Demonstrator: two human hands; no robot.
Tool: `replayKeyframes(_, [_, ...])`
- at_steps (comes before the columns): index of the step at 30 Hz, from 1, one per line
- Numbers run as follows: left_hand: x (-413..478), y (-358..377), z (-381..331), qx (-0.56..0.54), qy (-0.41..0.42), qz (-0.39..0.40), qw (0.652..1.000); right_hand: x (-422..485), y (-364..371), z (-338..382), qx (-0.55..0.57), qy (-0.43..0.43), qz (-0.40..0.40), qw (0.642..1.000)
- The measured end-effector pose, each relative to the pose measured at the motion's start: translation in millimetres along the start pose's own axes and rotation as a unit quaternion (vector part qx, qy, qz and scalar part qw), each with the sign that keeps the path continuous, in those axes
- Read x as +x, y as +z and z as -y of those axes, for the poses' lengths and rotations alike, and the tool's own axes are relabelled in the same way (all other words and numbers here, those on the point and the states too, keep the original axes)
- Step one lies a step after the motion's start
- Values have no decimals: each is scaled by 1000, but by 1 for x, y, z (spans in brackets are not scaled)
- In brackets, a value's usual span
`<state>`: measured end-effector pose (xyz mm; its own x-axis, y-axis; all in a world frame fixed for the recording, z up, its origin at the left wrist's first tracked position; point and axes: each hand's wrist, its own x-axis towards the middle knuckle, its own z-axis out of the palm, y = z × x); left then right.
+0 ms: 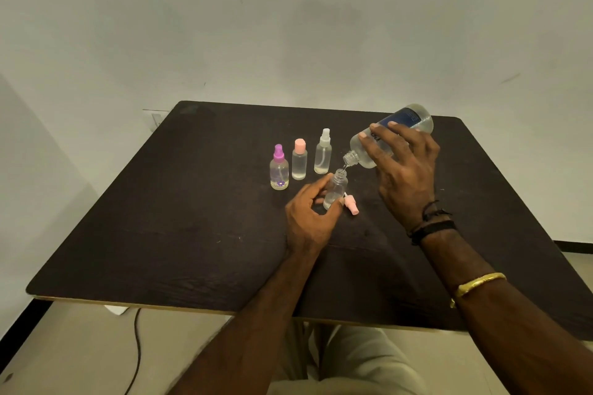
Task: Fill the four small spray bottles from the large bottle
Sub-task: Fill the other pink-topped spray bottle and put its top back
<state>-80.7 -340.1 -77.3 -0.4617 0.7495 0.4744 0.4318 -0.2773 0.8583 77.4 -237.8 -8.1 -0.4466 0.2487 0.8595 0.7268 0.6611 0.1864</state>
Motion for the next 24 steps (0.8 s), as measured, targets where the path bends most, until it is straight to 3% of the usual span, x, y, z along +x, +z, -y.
replayKeyframes(24, [0,0,-1,1,3,1,1000,4,0,-1,-13,-12,0,1000])
